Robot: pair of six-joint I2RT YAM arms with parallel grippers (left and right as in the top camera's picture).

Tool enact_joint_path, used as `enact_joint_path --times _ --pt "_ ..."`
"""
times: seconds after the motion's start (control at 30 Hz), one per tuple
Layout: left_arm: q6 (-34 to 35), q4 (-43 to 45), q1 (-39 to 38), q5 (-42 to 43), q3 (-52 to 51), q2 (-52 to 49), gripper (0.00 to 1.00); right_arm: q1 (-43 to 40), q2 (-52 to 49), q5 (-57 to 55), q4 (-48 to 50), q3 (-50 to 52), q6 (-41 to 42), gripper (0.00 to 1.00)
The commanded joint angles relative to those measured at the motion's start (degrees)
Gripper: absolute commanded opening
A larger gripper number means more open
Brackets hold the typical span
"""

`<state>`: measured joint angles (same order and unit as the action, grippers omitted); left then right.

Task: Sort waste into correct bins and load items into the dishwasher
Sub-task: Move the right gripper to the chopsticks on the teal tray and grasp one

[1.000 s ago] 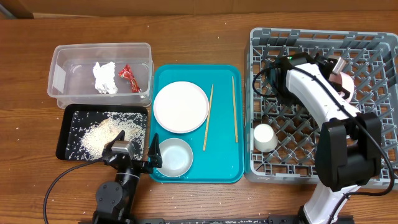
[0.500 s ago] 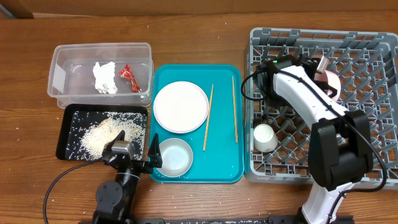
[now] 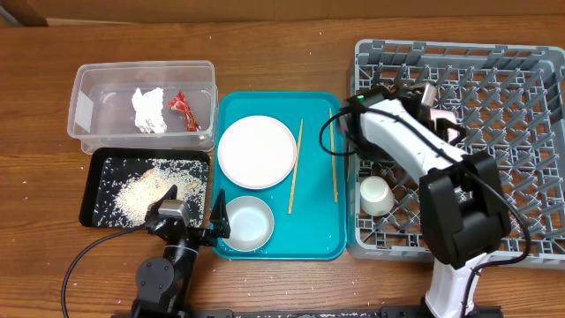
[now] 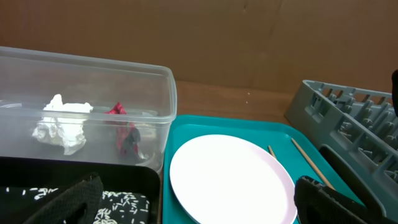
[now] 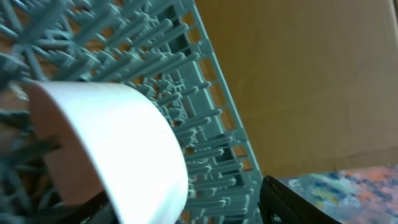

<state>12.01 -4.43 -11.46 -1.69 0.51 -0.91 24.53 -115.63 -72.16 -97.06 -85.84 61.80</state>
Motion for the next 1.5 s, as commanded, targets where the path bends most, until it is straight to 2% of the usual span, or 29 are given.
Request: enact_joint_path --times 0.0,0.07,0.17,0.27,0.37,0.53,0.63,0.7,0.73,0.8,0.83,0.9,1.0,1.03,1.07,1.1,1.2,1.33,1.4,1.47 --pt "0.22 0.17 0.57 0.44 -0.24 0.55 1.0 2.45 1.27 2.08 -0.11 -4.48 4.22 0.7" --pt "0.22 0.17 0.57 0.44 -0.24 0.55 1.0 4.35 2.25 3.21 -0.11 -6.49 4.02 0.75" --pt "0.22 0.17 0.57 0.46 -0.24 0.55 1.0 7.34 4.26 4.2 -0.09 -9.64 3.28 0.9" --pt "0.22 0.17 0.57 0.46 -0.24 0.55 1.0 10.32 5.55 6.82 1.05 -12.83 0.31 0.97" --pt "0.22 0.17 0.57 0.46 -0.24 0.55 1.0 12.7 6.03 14.21 6.43 -14.21 -6.78 0.99" --pt "0.22 0.17 0.57 0.46 -0.24 0.55 1.0 13.88 6.03 43.65 25.44 -14.19 -31.56 0.99" --pt "0.22 0.17 0.57 0.44 -0.24 0.55 1.0 13.53 6.01 59.74 32.7 -14.19 -37.62 0.99" --pt "0.22 0.17 0.57 0.44 -0.24 0.55 1.0 12.85 6.01 63.78 34.77 -13.84 -37.57 0.94" --pt "0.22 0.17 0.57 0.46 -0.24 0.55 1.0 12.46 5.99 64.83 35.63 -13.55 -37.53 0.89" --pt "0.22 0.17 0.57 0.46 -0.24 0.55 1.0 10.91 5.57 64.76 37.83 -12.46 -36.24 0.65" --pt "0.22 0.17 0.57 0.44 -0.24 0.55 1.0 10.21 5.25 64.76 38.32 -12.24 -36.24 0.6" --pt "0.22 0.17 0.57 0.46 -0.24 0.55 1.0 8.63 4.11 65.0 38.91 -11.8 -36.24 0.53" --pt "0.2 0.17 0.57 0.44 -0.24 0.55 1.0 6.71 1.79 65.4 38.03 -11.5 -36.65 0.49" --pt "0.22 0.15 0.57 0.46 -0.24 0.55 1.0 5.95 0.81 65.42 37.29 -11.45 -37.24 0.45" --pt "0.22 0.17 0.57 0.44 -0.24 0.55 1.0 5.35 -0.04 65.94 36.98 -11.19 -38.14 0.35" --pt "0.22 0.17 0.57 0.44 -0.24 0.55 1.0 4.81 -0.85 66.97 37.0 -10.78 -39.56 0.33" --pt "0.22 0.17 0.57 0.46 -0.24 0.55 1.0 3.67 -3.52 70.93 37.27 -9.44 -45.27 0.32" --pt "0.22 0.15 0.57 0.46 -0.24 0.55 1.0 3.56 -5.64 69.88 38.23 -7.5 -47.01 0.33" --pt "0.2 0.15 0.57 0.46 -0.24 0.55 1.0 3.56 -6.12 69.48 39.01 -6.88 -46.86 0.41" --pt "0.22 0.15 0.57 0.44 -0.24 0.55 1.0 3.56 -6.64 69.48 39.78 -6.25 -46.88 0.43"
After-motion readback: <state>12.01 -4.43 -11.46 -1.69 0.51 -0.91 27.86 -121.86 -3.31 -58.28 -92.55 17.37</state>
